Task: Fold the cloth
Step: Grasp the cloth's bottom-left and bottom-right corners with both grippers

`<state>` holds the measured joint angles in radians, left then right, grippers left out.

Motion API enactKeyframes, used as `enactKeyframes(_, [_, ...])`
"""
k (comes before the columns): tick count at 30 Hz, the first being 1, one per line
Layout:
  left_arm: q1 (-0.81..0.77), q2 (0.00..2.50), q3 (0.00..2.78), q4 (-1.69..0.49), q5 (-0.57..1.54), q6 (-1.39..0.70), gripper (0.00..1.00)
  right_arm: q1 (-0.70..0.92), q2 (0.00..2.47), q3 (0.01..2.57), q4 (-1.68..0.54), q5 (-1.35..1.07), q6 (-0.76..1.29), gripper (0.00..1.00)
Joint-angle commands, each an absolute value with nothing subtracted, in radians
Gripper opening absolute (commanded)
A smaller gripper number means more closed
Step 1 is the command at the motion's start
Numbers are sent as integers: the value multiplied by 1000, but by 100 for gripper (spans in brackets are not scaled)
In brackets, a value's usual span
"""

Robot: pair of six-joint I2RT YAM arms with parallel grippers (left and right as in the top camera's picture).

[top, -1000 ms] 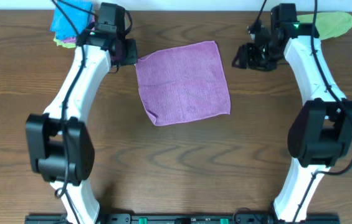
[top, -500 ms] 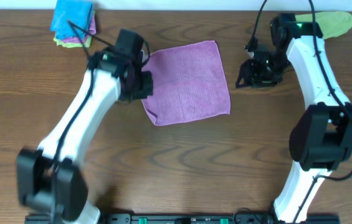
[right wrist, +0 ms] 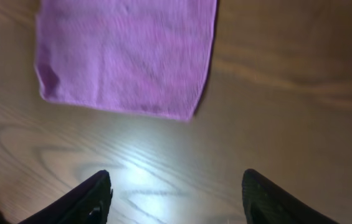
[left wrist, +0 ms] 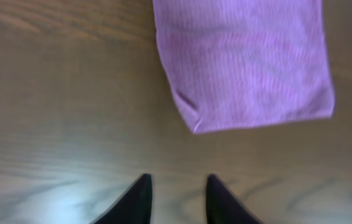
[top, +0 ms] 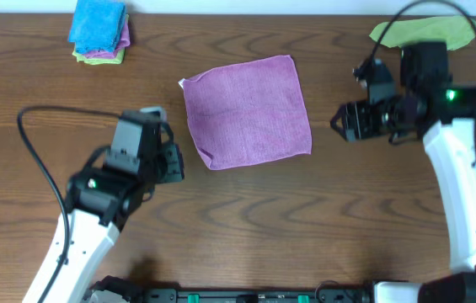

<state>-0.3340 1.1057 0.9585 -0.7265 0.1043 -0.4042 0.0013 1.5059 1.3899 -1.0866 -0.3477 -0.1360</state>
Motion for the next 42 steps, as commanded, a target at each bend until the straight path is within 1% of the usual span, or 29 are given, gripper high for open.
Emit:
enactKeyframes(1, [-334,1085,841,-610,154,-487,40,-22,1512,1256,-1021,-415,-124,62])
enactKeyframes(2, [-334,1094,808,-556,175,-506,44,-25,1518,1223,-989,-449,-120,61])
enactKeyframes(5, [-334,1150,741,-424,211,-557,50,-26,1563,1142,-879,-527,-73,62])
enactKeyframes(8, [-334,1252,735,-356,220,-573,53,-25,1634,1131,-825,-584,-63,61])
enactKeyframes(12, [-334,1400,735,-224,307,-594,53,-26,1740,1131,-749,-663,-26,55])
enactKeyframes(18, [-334,1539,736,-90,365,-631,53,-27,1833,1131,-698,-672,7,56])
enactKeyframes(23, [-334,1595,736,-75,372,-653,53,-29,1848,1131,-674,-673,23,59])
enactKeyframes(39, [-334,1649,736,-92,364,-653,50,-45,1868,1131,-648,-686,67,57])
enactKeyframes(42, [-334,1665,736,-78,364,-657,45,-45,1868,1131,-656,-685,67,56])
